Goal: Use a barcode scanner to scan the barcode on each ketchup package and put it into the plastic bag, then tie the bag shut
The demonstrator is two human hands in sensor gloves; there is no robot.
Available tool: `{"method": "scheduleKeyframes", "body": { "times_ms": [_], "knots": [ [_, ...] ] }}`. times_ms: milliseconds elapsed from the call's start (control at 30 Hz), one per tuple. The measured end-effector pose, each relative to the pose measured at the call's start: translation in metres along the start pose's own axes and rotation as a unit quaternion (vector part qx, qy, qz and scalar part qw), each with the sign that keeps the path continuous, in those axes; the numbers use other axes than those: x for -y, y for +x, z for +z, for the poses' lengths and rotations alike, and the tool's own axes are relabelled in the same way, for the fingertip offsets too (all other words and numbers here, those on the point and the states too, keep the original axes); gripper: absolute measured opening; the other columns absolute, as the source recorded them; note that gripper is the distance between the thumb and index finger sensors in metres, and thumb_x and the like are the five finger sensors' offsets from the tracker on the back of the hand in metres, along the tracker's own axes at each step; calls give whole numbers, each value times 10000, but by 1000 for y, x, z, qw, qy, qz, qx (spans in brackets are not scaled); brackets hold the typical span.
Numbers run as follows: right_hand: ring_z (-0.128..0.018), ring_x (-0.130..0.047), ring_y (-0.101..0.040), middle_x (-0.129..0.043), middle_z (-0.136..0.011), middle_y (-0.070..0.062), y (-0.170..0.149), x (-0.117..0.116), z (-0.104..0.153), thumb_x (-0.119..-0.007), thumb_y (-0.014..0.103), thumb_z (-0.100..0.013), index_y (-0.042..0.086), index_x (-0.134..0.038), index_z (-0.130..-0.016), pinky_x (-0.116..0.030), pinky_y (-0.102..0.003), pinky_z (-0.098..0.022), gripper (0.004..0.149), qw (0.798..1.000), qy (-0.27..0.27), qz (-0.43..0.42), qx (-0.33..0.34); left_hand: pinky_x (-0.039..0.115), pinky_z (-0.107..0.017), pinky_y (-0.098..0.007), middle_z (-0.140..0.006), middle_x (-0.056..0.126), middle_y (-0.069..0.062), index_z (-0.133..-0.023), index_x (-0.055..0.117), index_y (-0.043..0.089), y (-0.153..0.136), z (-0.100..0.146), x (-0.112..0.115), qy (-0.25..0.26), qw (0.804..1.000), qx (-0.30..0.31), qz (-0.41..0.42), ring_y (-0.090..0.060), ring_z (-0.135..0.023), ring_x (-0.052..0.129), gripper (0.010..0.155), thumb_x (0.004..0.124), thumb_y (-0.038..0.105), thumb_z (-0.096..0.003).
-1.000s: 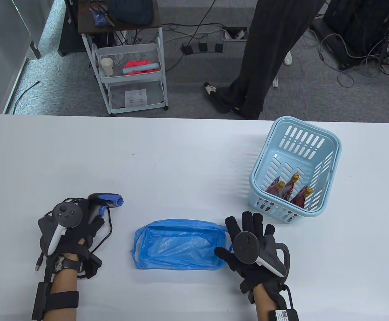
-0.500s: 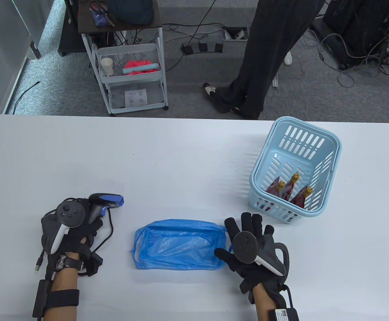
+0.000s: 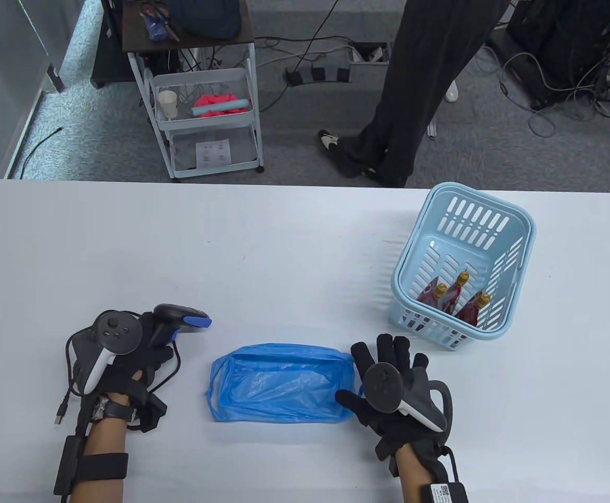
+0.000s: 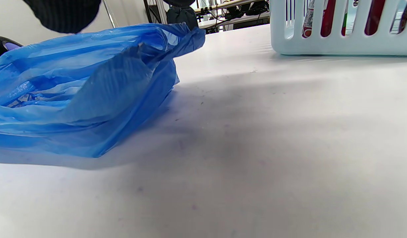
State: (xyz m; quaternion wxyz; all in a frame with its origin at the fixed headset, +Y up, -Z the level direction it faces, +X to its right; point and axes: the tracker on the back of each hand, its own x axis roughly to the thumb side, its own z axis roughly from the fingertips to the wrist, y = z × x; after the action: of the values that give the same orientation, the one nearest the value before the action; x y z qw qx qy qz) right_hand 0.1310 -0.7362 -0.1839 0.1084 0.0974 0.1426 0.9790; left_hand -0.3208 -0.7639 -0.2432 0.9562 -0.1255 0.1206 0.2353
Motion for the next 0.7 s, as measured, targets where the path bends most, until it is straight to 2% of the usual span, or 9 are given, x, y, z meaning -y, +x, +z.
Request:
{"method": "scheduleKeyframes", "body": {
  "times_ms": [133,300,700],
  "knots": [
    [-1055,-53,-519,-93,-1181,-254,0,0,0,-641,644,-503,211,-261,-1167,-111,-744,-702,879,1000,0,-1,-1,765,-595,-467,-896,686,11,-1016,698,274,5,-1,2,-12,1000,10,16,-250,-705,818,675,905,437,-396],
    [-1056,-54,-517,-92,-1181,-253,0,-1,-1,-640,644,-502,212,-261,-1167,-109,-744,-702,879,1000,2,-1,0,757,-599,-472,-895,683,9,-1004,708,275,6,0,1,-11,1000,16,17,-257,-712,811,640,873,457,-413],
    [-1057,-50,-516,-90,-1181,-251,2,-3,-2,-642,642,-504,212,-259,-1168,-106,-743,-702,879,1000,4,-5,5,784,-595,-484,-886,728,22,-945,735,300,23,30,-26,52,993,95,51,-274,-730,857,626,927,466,-374]
  ]
}}
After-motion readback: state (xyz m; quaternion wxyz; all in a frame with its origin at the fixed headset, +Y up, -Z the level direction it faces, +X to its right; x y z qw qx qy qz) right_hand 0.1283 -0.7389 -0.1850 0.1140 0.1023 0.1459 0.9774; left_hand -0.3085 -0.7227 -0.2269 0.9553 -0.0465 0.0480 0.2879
